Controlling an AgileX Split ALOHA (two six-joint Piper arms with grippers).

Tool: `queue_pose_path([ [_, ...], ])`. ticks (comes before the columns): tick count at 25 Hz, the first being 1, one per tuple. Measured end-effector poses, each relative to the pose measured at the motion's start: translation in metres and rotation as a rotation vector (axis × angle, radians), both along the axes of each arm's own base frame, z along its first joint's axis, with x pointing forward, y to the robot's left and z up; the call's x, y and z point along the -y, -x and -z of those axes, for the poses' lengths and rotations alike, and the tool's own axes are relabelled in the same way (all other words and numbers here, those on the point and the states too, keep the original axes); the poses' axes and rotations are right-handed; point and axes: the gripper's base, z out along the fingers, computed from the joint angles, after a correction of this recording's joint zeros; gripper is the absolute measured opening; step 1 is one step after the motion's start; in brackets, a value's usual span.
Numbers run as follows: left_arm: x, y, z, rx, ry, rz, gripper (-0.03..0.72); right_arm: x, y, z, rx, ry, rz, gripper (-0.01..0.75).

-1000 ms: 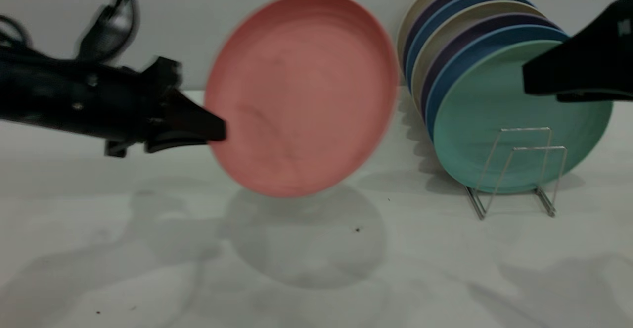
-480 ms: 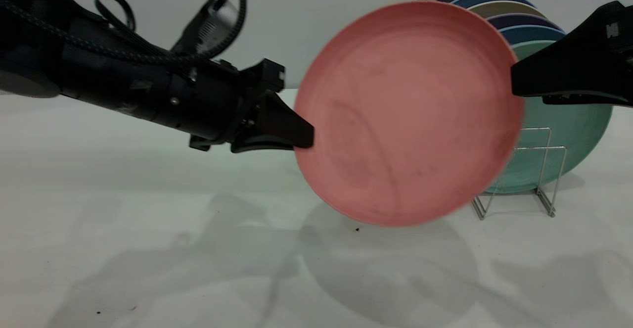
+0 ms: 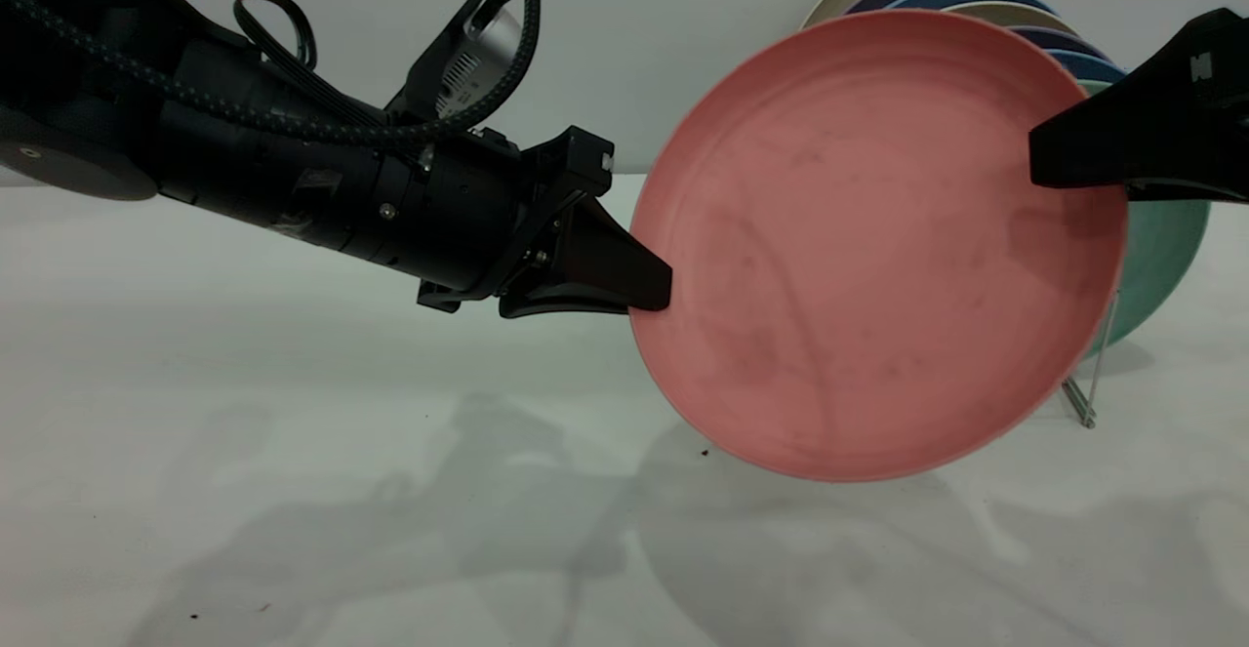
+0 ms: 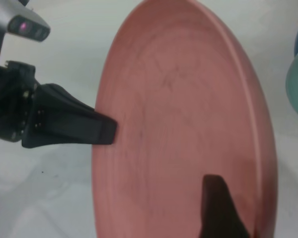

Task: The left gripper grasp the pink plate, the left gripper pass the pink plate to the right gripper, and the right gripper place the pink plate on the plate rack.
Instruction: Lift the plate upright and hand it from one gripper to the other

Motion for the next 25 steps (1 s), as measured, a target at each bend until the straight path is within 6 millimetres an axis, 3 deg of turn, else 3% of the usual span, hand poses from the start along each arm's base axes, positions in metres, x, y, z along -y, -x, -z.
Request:
queue_pose_path([
  [7, 0.0032, 0.0030, -0.0037, -0.003, 0.050, 0.038, 0.018, 0.0001, 0.0000, 0.0000, 0.000, 0.001, 0.001, 0.279],
  [18, 0.0057, 0.0057, -0.0071, 0.018, 0.089, 0.087, 0.043, 0.0027, -0.0017, 0.0052, -0.038, 0.010, 0.040, 0.214],
  [22, 0.0062, 0.0063, -0.0078, 0.017, 0.099, 0.094, 0.099, 0.0041, -0.0024, 0.0083, -0.048, 0.030, 0.046, 0.069],
  [25, 0.0063, 0.0065, -0.0080, 0.017, 0.101, 0.096, 0.195, 0.0042, -0.0023, 0.0085, -0.038, 0.045, 0.034, 0.062],
])
